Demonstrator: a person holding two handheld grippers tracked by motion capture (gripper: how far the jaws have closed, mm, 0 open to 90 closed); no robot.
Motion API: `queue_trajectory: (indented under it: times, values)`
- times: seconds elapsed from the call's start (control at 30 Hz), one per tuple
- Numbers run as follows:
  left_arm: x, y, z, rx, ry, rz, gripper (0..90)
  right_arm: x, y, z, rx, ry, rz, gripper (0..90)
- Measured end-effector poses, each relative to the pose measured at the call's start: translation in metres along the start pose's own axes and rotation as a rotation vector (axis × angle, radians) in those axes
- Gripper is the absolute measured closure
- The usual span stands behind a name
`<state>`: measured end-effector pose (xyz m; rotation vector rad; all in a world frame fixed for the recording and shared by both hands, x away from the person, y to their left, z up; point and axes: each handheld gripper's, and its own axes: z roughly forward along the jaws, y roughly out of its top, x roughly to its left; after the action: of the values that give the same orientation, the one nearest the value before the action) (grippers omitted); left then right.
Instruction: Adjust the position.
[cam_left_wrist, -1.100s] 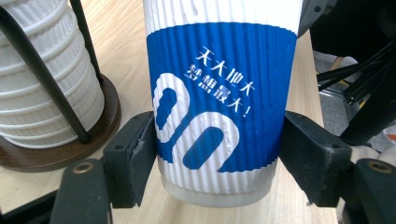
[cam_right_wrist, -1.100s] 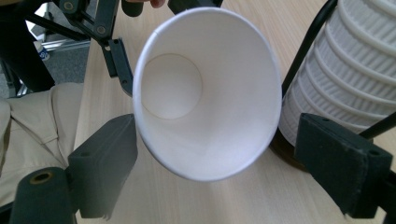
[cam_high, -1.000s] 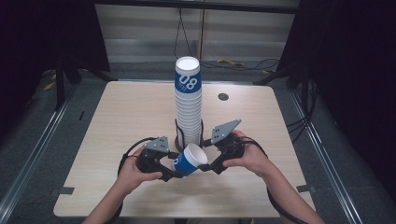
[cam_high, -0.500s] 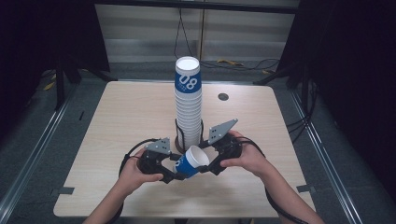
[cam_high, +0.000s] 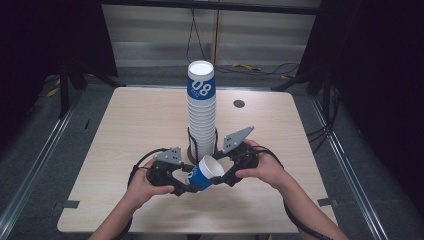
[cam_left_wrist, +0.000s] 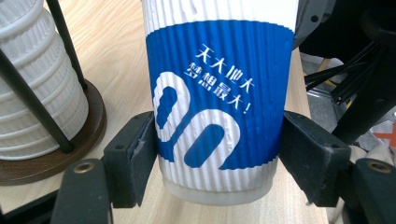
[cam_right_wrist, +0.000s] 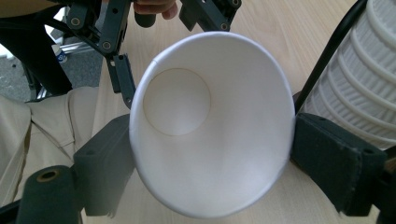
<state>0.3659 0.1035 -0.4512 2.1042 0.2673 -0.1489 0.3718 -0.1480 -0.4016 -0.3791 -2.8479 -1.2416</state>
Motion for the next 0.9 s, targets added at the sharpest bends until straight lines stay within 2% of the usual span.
queue_trajectory:
  times: [0.33,0.47,0.63,0.77,0.9]
  values:
    - [0.0008,-0.0007,0.0021,0.002,0.000,0.013,29.7,0.0024,0.0051,-0.0008,0.025,-0.014,-0.048,16.9]
    - [0.0009,-0.0006,0.0024,-0.008,-0.003,0.002,29.6,0.0032,0.0065,-0.0022,0.040,-0.021,-0.070,17.2]
    - [0.0014,0.0007,0.0029,0.017,0.027,-0.008,19.7,0.0035,0.0063,-0.0036,0.067,-0.039,-0.083,18.6]
    - [0.0026,-0.0008,0.0035,0.037,0.040,-0.012,19.2,0.0033,0.0059,-0.0046,0.093,-0.057,-0.102,19.4]
    - [0.0029,-0.0020,0.0030,0.046,0.053,-0.014,19.0,0.0033,0.0056,-0.0056,0.097,-0.070,-0.111,19.6]
